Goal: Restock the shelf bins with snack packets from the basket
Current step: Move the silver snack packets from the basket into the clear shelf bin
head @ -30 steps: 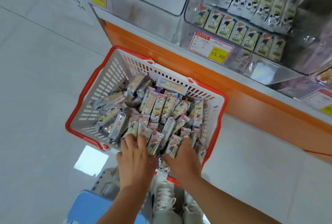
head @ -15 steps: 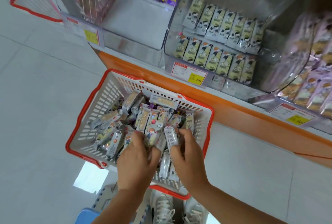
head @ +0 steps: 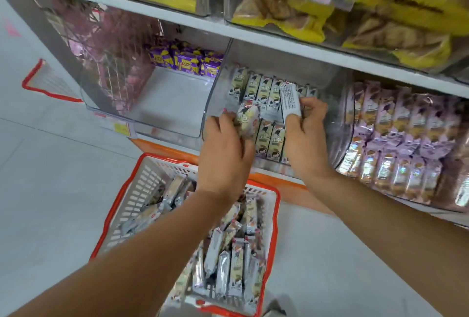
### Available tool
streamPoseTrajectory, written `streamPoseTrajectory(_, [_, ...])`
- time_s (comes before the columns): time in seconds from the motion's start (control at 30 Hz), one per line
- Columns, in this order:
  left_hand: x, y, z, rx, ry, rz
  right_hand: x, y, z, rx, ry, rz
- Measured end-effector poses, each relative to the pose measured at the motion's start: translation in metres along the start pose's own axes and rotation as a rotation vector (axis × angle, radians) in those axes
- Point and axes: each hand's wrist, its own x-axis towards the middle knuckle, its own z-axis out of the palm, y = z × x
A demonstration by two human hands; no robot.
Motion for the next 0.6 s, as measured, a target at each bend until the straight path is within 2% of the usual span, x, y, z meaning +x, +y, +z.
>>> streamPoseTrajectory(0.1, [0.027, 0.004, 0.019, 0.068, -0.066, -0.008, 0.031, 0.024, 0.000, -0.192, -0.010, 0.007])
streamPoseTrajectory(0.23, [0.065, 0.003, 0.046, 0.169, -0.062, -0.025, 0.061, 0.044, 0.008, -0.405, -0.020, -0.048])
streamPoseTrajectory(0.47, [0.119, -0.017, 0.085, 0.228, -0.032, 0.054, 0.103, 0.063, 0.022, -0.520, 0.012, -0.119])
streamPoseTrajectory(0.6, [0.133, -0.023, 0.095, 0.443, -0.065, 0.108, 0.113, 0.072, 0.030, -0.580, -0.051, -0.148])
